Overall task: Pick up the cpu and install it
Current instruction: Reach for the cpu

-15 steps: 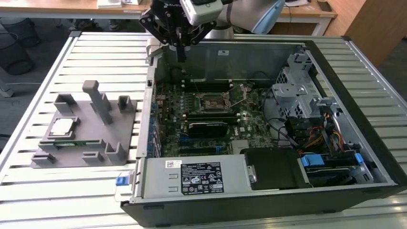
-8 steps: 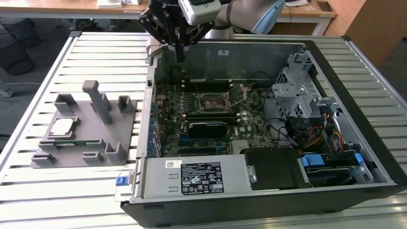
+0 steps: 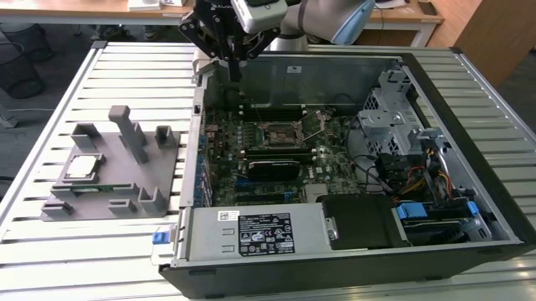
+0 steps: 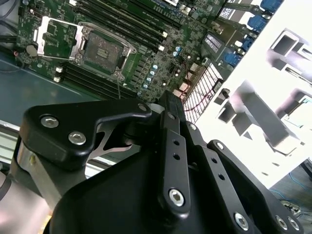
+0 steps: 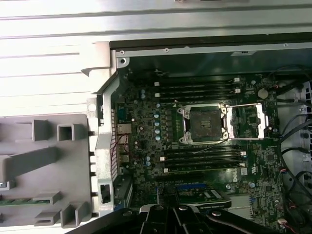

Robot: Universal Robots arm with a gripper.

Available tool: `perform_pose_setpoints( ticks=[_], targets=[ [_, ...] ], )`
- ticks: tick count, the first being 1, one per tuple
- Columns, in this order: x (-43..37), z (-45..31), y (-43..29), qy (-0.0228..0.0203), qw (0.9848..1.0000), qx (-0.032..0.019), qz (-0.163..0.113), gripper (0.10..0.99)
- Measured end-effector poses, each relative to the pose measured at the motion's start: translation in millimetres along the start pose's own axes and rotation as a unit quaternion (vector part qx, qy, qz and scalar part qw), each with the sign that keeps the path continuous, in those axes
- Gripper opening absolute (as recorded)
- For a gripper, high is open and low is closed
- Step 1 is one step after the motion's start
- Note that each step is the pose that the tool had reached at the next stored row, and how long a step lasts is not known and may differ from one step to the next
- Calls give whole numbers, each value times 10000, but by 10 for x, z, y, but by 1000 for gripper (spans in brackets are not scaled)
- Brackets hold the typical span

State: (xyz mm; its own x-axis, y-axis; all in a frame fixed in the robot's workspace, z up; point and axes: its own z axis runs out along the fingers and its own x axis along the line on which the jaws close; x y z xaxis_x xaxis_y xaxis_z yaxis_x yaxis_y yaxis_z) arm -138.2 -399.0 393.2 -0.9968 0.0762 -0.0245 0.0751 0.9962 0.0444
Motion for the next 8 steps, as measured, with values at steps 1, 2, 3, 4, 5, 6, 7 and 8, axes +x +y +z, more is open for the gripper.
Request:
perform_pose_setpoints(
  ticks=[1, 2, 3, 4, 5, 6, 7, 8],
  targets=[
    [6, -1, 0, 0, 10000, 0, 0, 106],
    [11, -1, -1, 0, 10000, 1, 0, 106],
    [17, -1, -1, 0, 10000, 0, 0, 106],
    [22, -1, -1, 0, 10000, 1, 0, 106],
    [27, -1, -2, 0, 10000, 0, 0, 106],
    [33, -1, -2, 0, 10000, 1, 0, 106],
    [38, -1, -3, 0, 10000, 1, 0, 106],
    [44, -1, -3, 0, 10000, 1, 0, 106]
  ],
)
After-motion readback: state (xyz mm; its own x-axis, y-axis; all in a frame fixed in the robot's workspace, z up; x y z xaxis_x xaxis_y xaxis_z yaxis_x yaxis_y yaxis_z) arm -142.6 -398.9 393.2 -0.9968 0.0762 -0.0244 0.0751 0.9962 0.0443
